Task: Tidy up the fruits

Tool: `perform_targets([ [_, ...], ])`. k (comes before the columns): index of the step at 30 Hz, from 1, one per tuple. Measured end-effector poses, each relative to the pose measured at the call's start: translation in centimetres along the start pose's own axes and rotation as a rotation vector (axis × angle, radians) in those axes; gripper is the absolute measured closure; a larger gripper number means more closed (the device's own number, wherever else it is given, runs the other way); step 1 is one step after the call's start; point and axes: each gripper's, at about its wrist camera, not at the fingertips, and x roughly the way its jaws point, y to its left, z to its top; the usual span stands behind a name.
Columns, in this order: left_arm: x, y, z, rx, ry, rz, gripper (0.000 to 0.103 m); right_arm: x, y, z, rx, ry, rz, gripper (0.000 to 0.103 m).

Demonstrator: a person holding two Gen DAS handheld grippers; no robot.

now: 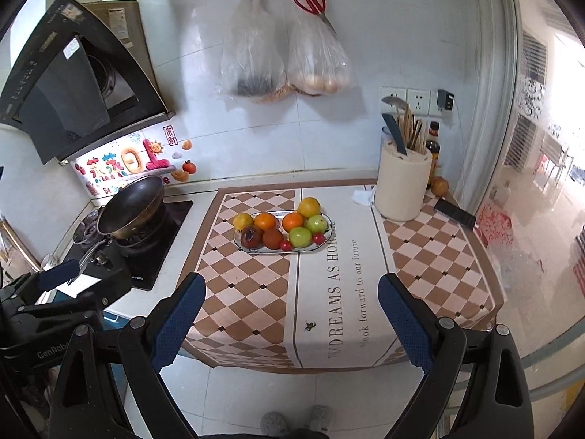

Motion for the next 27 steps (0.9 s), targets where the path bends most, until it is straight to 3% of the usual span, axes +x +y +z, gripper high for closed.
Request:
perform_targets([
  [13,-0.8,-0.2,-0.5,-0.043,-0.014,0.035,0.008,-0.8,-0.2,0.2,-0.021,-0.003,0.032,0.001],
  [22,2.4,0.1,0.7,-0.049,0.007,0.063,0.008,3.7,-1.3,1.6,0.007,0.020,0.002,0.001],
  [24,3.5,0.2,1.1,-0.049,0.013,0.072,0.001,4.9,-1.5,2.0,0.014,0.023,-0.004,0.001],
  [27,5.2,0.3,1.7,-0.050,0.022,0.089,0.001,6.8,-1.7,2.7,0.018,0.030,-0.019,0.001],
])
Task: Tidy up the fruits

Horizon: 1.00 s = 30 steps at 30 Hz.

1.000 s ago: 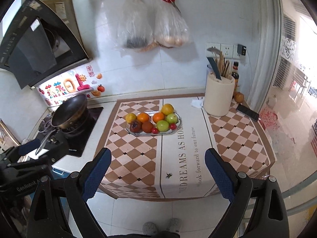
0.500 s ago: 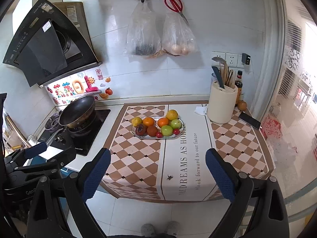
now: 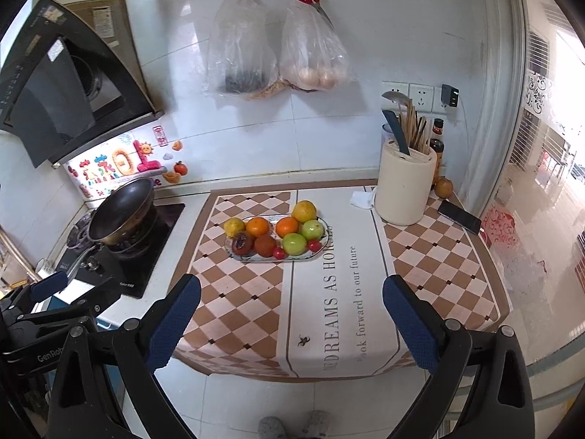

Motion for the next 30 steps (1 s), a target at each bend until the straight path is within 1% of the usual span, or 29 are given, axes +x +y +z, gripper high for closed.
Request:
perform_targets([
  [10,5.1,-0.1,2.7,0.005,0.031,0.029,0.001,6.6,-0.3,2.4,-0.004,0.036,-0.037,0.001],
  [13,6.6,-0.3,3.4,0.014,0.044,0.021,0.001,8.8,-0.4,2.9,-0.003,0.060,-0.044,0.001],
  [16,8.2,-0.6,3.8,0.023,0.066,0.032,0.001,10.6,-0.5,3.1,-0.001,0.082,-0.044,0.001],
  [20,9.6,-1.0,3.9,0.027,0.085,0.040,0.001,12.3,-0.6,3.1,-0.002,0.104,-0.045,0.001],
  [30,10.3,-1.3,4.1,0.020,0.091,0.037,0.001,13.2,-0.8,3.4,-0.011,0.106,-0.049,0.001],
])
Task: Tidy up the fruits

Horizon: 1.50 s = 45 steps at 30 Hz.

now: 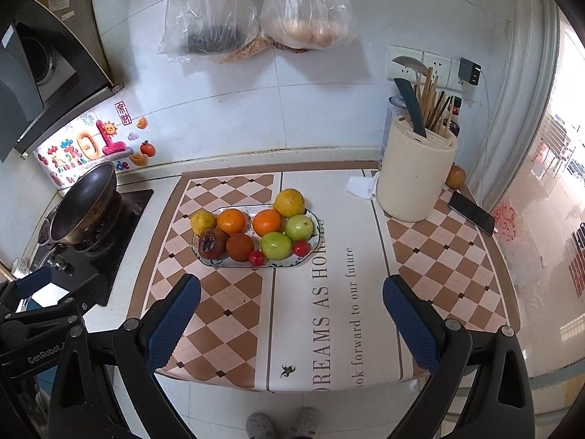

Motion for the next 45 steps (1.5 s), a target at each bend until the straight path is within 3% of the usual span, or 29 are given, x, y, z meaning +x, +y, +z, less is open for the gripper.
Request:
perform_targets([
  [45,-2.9,-0.4,-0.7,-0.010,-0.034,-0.023,0.001,-2.9,-0.3,-0.8,-0.017,-0.026,0.002,0.001],
])
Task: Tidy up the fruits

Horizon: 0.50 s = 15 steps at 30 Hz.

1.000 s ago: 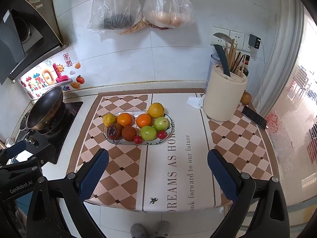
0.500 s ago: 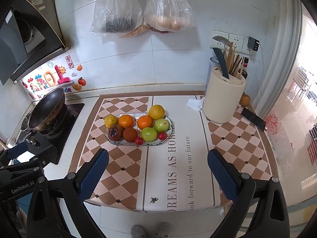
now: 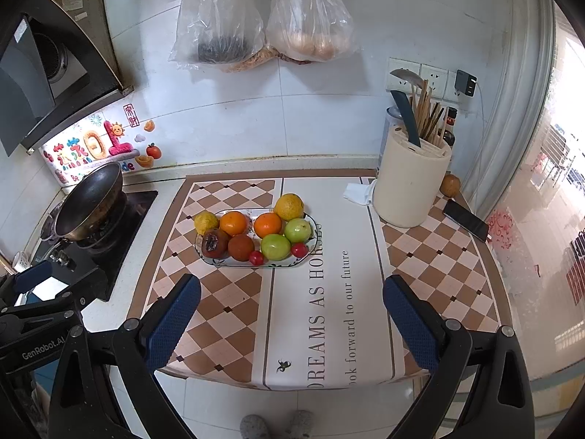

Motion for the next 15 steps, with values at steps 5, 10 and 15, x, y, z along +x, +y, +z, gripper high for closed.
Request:
perform_targets([
  [5,-0.01,-0.03,-0.04,0.002,0.002,-0.003,0.001,-0.15,0.00,-0.01,-0.003,0.001,-0.002,0.001],
  [10,-0.03,-0.06,-0.15,0.002,0.003,-0.002,0.001,-0.33,-0.02,-0.07,-0.002,0.001,-0.001,0.001],
  [15,-0.08,-0.10,-0.21,0.000,0.003,-0.004,0.001,-0.46,-0.04,-0.11,-0.004,0.000,-0.002,0.001],
])
